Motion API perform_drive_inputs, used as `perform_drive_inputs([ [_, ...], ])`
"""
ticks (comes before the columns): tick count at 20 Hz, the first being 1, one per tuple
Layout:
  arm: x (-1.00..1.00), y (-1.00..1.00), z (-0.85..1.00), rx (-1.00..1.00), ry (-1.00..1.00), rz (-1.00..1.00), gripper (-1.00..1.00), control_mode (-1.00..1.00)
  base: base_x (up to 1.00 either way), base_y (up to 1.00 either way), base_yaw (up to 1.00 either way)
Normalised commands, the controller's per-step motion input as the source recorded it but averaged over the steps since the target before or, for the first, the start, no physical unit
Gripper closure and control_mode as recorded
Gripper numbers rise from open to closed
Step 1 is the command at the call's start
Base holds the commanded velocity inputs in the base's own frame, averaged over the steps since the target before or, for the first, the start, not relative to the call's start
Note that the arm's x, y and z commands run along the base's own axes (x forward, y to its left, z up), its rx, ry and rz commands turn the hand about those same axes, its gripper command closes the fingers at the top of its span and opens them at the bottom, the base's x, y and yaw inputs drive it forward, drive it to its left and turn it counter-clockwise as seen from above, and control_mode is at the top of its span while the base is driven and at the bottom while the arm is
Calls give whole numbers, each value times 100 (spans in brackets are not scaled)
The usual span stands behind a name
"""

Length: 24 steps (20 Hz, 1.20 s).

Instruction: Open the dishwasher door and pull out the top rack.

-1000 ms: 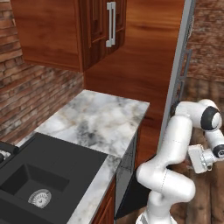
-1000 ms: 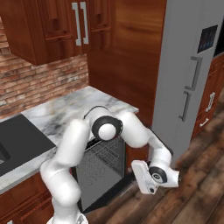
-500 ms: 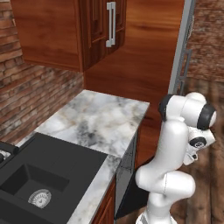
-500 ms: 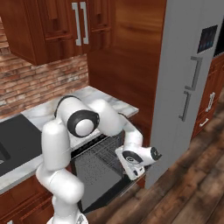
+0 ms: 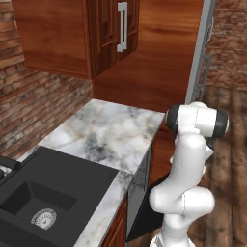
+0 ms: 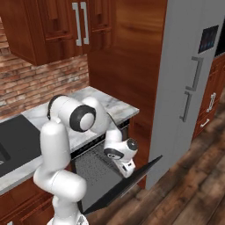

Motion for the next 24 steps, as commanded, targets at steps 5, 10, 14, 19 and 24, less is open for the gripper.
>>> perform_drive_inputs([
  [5,70,0,-19,-2,31,-11,-100,-100,0,0,0],
  [10,63,1,0,4,40,-13,-100,-100,0,0,0],
  [14,31,0,-1,12,40,-12,-100,-100,0,0,0],
  [19,30,0,-5,17,38,-17,-100,-100,0,0,0],
  [24,30,0,-39,20,38,-20,-100,-100,0,0,0],
])
